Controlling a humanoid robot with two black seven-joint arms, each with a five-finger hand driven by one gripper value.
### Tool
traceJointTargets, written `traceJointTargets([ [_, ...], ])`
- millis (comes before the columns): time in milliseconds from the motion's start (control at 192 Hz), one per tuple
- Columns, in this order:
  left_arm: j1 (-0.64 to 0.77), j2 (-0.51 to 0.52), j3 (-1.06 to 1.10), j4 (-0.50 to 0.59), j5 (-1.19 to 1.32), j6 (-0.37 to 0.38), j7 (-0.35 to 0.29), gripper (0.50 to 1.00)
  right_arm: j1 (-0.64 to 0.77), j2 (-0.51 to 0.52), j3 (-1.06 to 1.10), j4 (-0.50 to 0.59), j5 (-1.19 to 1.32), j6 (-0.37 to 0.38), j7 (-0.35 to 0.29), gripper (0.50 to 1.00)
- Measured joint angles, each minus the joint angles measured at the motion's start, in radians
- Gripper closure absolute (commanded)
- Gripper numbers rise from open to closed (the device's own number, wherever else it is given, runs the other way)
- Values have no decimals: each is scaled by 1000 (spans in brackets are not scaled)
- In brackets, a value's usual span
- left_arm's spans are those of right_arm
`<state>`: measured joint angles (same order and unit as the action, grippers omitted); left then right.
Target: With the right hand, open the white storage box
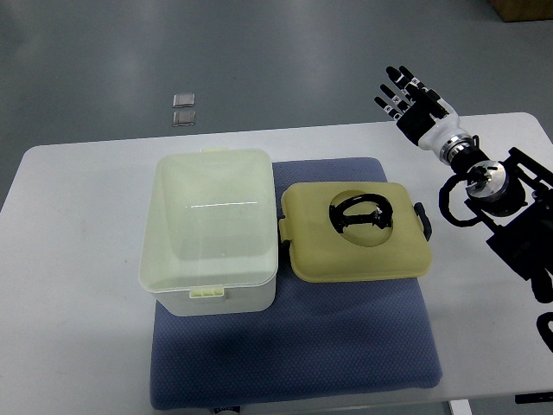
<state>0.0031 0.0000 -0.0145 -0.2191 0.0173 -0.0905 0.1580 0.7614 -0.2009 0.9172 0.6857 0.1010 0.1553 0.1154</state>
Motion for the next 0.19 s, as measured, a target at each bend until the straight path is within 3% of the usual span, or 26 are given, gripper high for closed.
traceJointTargets([
  [192,0,0,1,0,1,0,0,500,-3,3,5,0,0,1,3,554],
])
